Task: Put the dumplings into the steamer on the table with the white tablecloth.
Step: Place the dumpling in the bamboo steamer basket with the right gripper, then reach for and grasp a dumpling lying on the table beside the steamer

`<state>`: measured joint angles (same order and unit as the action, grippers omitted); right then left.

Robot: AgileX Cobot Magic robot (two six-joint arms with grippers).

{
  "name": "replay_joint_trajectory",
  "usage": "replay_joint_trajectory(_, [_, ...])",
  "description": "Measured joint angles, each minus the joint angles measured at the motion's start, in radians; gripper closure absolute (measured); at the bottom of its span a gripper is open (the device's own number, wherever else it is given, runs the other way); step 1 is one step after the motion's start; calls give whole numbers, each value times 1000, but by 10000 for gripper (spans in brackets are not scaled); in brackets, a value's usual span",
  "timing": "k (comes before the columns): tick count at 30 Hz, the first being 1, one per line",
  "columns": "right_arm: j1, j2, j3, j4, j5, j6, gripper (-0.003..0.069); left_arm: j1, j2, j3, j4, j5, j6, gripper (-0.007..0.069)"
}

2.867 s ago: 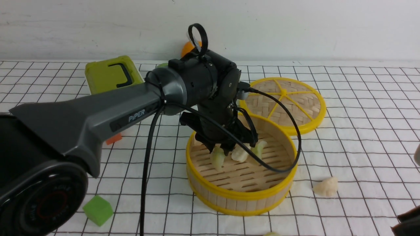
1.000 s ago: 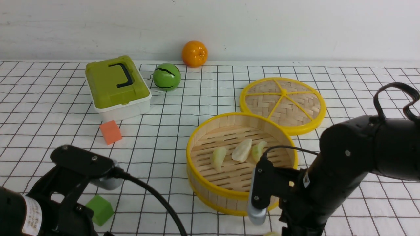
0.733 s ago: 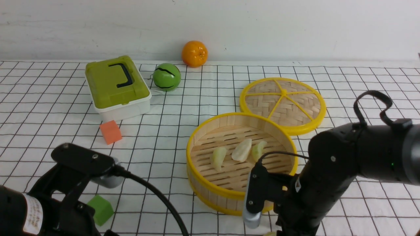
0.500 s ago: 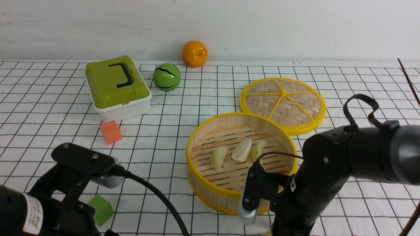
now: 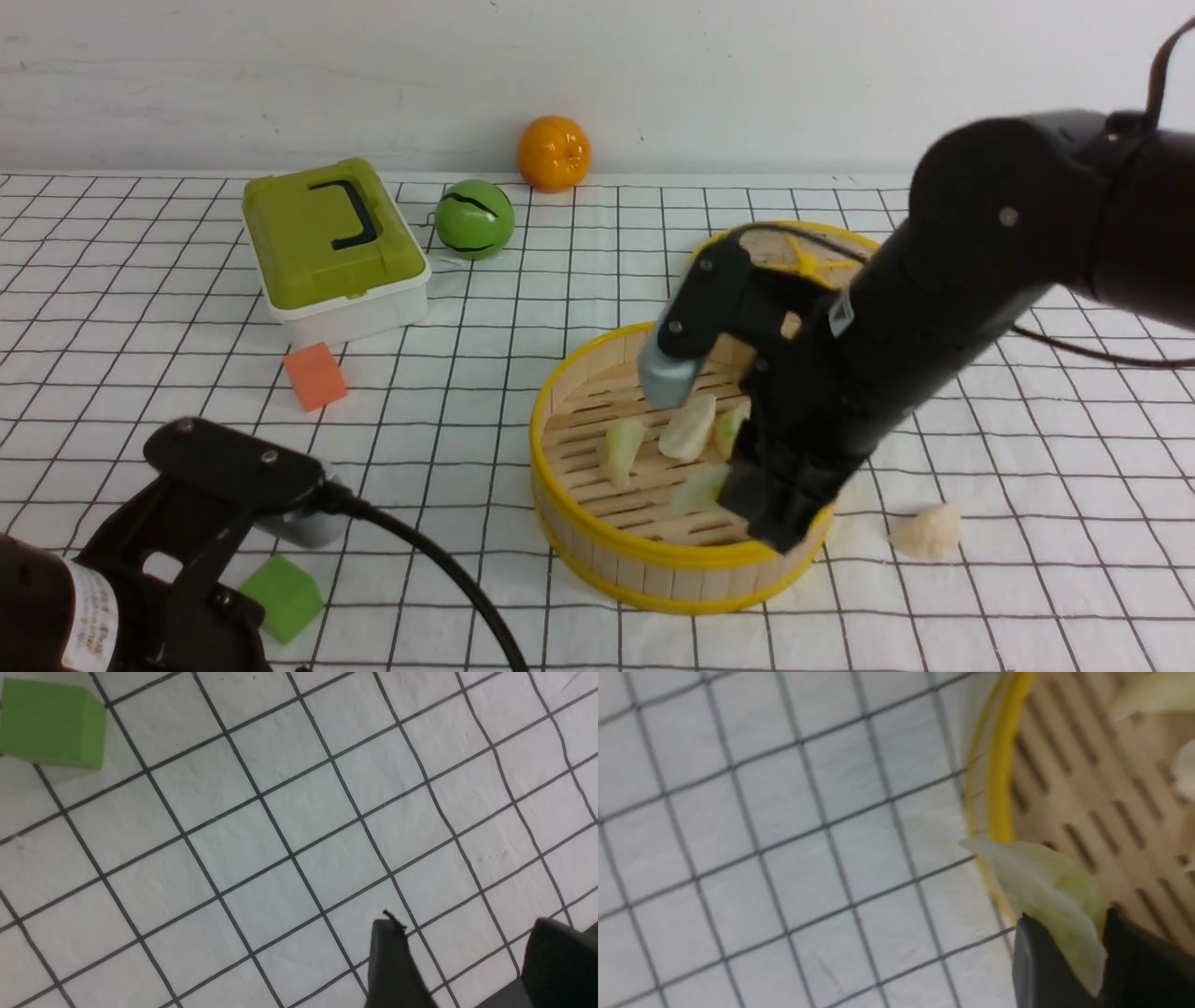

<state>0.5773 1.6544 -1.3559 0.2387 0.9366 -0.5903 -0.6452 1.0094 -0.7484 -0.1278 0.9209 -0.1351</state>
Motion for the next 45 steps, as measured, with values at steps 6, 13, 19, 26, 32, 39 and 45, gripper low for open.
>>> replay_joint_trajectory(6, [0,140,-61,-36,-94,179,506,0,0,0,0,3,0,251])
replay_joint_trajectory(13, [0,299,-63,-94,-162,349,503,0,0,0,0,25,0,251])
replay_joint_trajectory(19, [2,288,-79,-200,-143,480,288,0,0,0,0,28,0,251])
replay_joint_trajectory(26, [-8,134,-115,-368,81,644,60,0,0,0,0,31,0,251])
replay_joint_trajectory(32, [-108,33,-23,-439,104,750,73,0,0,0,1,27,0,251])
replay_joint_trajectory(39, [-282,45,151,-403,-77,913,94,0,0,0,5,20,0,251])
replay_joint_trajectory(45, [-380,124,188,-260,-232,944,94,0,0,0,5,19,0,253])
